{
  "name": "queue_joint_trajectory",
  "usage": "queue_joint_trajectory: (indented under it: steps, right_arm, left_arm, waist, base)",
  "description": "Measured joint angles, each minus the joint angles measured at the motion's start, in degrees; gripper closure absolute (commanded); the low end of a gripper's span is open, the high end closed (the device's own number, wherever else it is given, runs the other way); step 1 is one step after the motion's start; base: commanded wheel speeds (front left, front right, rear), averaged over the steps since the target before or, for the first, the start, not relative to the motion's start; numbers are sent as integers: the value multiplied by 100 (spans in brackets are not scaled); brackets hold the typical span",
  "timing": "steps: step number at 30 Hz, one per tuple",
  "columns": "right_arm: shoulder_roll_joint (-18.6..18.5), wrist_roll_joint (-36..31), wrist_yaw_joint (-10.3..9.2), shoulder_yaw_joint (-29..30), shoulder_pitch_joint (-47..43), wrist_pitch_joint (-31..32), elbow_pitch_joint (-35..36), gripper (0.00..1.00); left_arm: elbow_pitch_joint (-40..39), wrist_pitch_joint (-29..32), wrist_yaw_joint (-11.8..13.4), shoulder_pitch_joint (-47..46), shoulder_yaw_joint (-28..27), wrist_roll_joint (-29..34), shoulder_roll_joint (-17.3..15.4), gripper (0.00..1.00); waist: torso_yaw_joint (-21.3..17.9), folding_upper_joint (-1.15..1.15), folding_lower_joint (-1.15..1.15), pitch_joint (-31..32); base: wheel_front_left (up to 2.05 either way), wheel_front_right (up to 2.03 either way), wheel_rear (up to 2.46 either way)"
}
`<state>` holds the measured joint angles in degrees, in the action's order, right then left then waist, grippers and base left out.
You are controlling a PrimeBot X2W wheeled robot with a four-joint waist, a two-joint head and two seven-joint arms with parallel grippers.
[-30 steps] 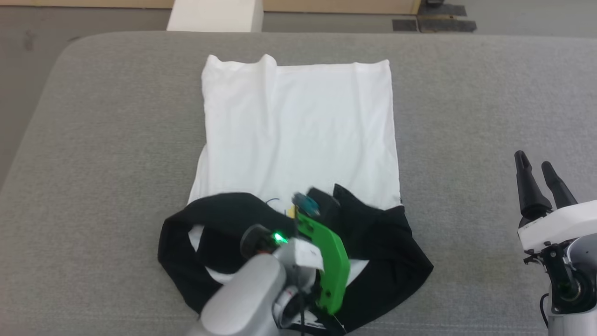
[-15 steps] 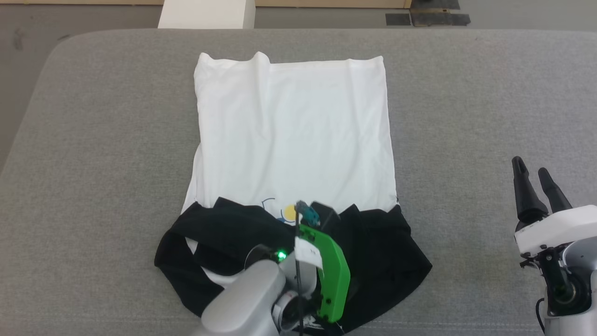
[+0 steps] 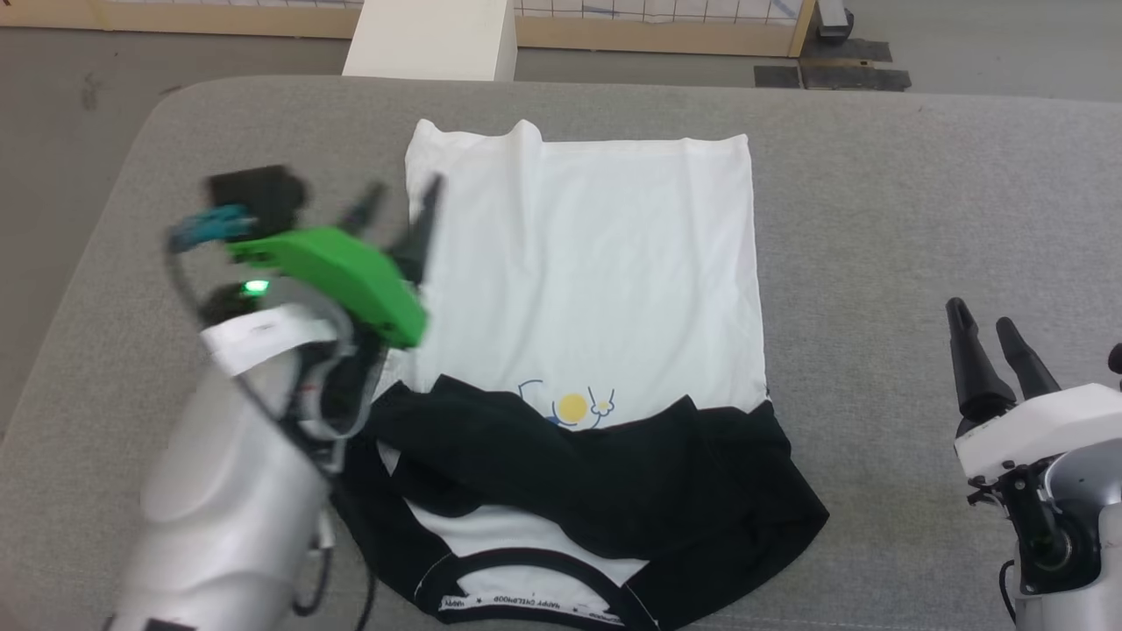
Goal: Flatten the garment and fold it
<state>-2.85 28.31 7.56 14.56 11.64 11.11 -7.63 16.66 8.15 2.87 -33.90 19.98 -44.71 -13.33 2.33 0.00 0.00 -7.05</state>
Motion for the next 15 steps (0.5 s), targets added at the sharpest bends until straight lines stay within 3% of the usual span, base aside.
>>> queue_joint_trajectory:
  steps: [5,10,15]
  right_arm:
    - [0,-16,0,-34,6,49,22,0]
    - [0,-120,0,-120,15,185,45,0]
    - [-1,-355,0,-208,311,504,111,0]
  left_arm:
    - [-142,-1105,137,575,-476,332,-501,0]
    - [-387,-1919,218,1145,-671,512,-599,0]
    - [-791,-2214,274,1373,-832,772,-595,0]
  waist:
    - [10,0,0,-40]
    - [45,0,0,-142]
    - [99,0,0,-343]
  base:
    - [0,0,0]
    - [0,0,0]
    - [0,0,0]
